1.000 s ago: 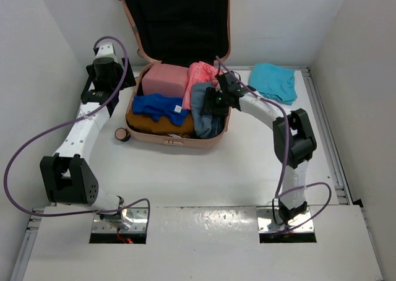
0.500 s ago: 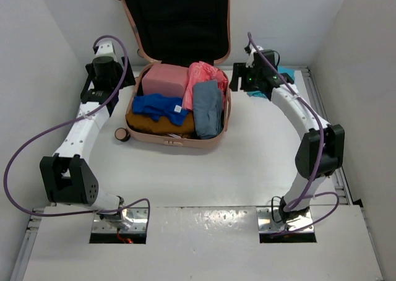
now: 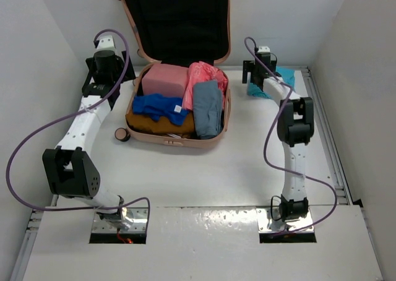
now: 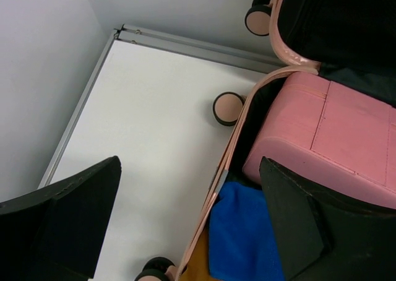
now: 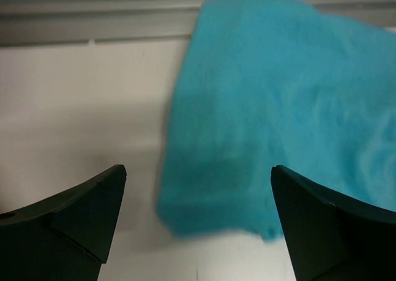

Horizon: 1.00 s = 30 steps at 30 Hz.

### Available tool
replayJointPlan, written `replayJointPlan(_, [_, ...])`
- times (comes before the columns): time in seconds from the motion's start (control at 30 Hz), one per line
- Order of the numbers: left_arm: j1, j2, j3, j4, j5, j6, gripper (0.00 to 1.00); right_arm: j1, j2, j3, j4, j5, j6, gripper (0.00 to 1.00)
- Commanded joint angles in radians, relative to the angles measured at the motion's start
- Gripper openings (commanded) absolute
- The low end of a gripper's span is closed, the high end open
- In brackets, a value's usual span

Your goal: Pack the luggage

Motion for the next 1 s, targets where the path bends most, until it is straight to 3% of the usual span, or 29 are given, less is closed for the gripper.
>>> replayJointPlan(0.0, [-0.01,-0.012,0.035,0.002,-0.045,0.027,1.0,0.007,0.093,0.221,0.099,0.079,0.005,1.0])
replayJointPlan(0.23, [-0.01,-0.012,0.026,-0.007,-0.074,0.063,1.0,-0.036,0.233,0.285,0.12,0.136,0.057,1.0])
replayJointPlan(0.4, [-0.01,-0.003,0.026,-0.007,-0.074,0.063,1.0,-0.093,0.27,0.314,-0.064,0.191,0.164,1.0])
replayJointPlan(0.53, [-0.01,0.015,0.026,-0.007,-0.074,0.063,1.0,-0.104,0.269,0.277,-0.117,0.202,0.104,1.0])
replayJointPlan(0.67, [-0.01,0.026,0.046,-0.007,-0.056,0.063,1.0,-0.101,0.273,0.276,-0.141,0.101,0.06,0.98])
replayJointPlan(0.73, [-0.019,0.035,0.046,-0.007,-0.056,0.072,1.0,-0.102,0.287,0.297,-0.159,0.076,0.043,0.84])
replayJointPlan(0.87, [-0.028,0.035,0.056,-0.017,-0.066,0.093,1.0,-0.101,0.339,0.426,-0.39,-0.037,-0.004,0.53])
replayJointPlan(0.9, [-0.028,0.035,0.056,-0.017,-0.066,0.093,1.0,-0.1,0.327,0.385,-0.415,-0.049,-0.012,0.3])
replayJointPlan(0.97, [-0.028,0.026,0.056,-0.017,-0.066,0.093,1.0,-0.099,0.251,0.317,-0.441,-0.121,-0.011,0.05])
